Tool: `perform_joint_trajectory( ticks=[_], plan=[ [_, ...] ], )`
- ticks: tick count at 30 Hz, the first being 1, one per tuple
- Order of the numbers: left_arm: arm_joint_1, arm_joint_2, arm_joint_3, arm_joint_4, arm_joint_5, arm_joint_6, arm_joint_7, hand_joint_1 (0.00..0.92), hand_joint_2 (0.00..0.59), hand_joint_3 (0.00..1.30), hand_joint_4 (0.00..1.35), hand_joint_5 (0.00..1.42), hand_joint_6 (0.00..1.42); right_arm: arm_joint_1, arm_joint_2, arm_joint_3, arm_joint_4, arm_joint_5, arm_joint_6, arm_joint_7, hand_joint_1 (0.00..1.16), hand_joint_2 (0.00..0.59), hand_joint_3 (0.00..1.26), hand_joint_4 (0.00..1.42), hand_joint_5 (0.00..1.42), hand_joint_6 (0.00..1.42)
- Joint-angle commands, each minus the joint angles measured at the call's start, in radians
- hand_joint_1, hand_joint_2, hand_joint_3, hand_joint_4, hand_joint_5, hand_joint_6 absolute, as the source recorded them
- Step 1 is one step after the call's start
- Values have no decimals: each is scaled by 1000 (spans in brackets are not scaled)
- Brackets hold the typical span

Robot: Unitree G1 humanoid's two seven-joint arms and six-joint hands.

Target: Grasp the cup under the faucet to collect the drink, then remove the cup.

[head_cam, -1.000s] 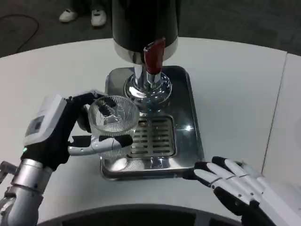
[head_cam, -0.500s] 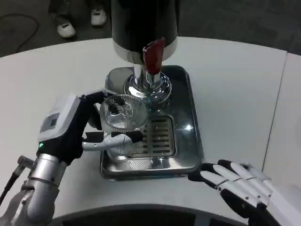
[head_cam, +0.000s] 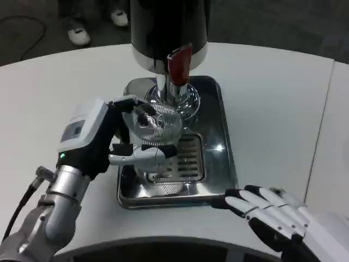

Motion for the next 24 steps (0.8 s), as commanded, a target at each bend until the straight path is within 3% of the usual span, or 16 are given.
perform_joint_trajectory(
  ticks=[1, 10, 24],
  plan=[
    [-40, -10, -18, 38, -12, 22, -27, 550, 24, 694, 835, 969, 824, 0, 0, 3, -14, -14, 12, -2, 522, 448, 174, 103, 61, 18],
    [-62, -22, -50, 51, -26, 29, -54, 531, 26, 678, 815, 952, 762, -33, -11, 12, -14, -27, 47, 1, 522, 448, 174, 105, 61, 18],
    [-36, -2, -61, 36, -17, 23, -63, 500, 38, 669, 793, 925, 715, -45, -17, 27, -14, -38, 60, -2, 522, 448, 174, 108, 72, 31]
  ],
)
